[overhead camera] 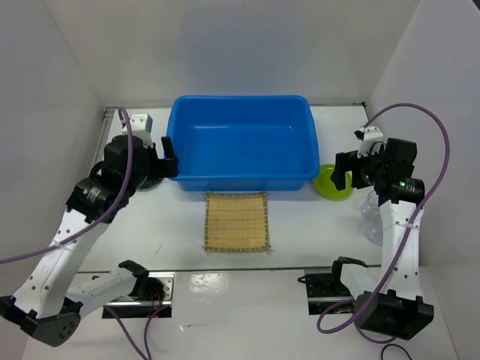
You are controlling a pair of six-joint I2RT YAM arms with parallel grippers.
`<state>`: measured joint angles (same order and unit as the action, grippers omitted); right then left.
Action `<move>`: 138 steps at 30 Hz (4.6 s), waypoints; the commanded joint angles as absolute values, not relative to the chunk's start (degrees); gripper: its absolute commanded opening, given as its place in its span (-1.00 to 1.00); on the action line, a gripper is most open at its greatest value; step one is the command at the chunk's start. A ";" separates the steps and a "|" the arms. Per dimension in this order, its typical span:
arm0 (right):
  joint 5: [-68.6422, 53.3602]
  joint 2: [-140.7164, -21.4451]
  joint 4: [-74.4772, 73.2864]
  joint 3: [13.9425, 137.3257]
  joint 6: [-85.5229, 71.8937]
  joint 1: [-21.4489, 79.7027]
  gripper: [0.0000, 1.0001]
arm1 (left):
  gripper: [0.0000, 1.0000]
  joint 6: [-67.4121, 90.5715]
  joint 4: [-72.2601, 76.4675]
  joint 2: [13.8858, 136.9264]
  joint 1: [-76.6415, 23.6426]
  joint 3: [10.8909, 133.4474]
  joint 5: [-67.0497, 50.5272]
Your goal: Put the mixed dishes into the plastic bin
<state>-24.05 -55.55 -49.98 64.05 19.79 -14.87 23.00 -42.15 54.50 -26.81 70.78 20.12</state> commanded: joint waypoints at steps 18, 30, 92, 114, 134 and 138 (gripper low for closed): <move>-22.76 -46.76 -44.56 62.23 18.19 -14.68 0.96 | 1.00 34.97 -22.43 60.64 -14.85 44.84 -36.39; -22.24 -46.76 -44.56 62.23 18.19 -14.68 0.96 | 1.00 39.98 -17.41 70.04 -21.87 37.10 -25.07; -25.32 -100.36 -33.67 73.47 26.63 29.09 -1.00 | 1.00 55.37 -11.16 74.53 -37.18 32.43 -17.67; -27.51 -85.80 -33.22 70.25 25.05 30.66 -1.00 | 1.00 56.34 -8.00 75.59 -37.18 29.71 -16.79; -18.22 -98.61 -28.92 59.95 21.19 33.40 -0.99 | 1.00 60.03 1.49 75.59 -35.95 25.14 -13.97; -15.56 -102.91 -28.92 59.94 20.65 33.40 -1.00 | 1.00 60.03 4.03 75.06 -35.95 24.61 -12.66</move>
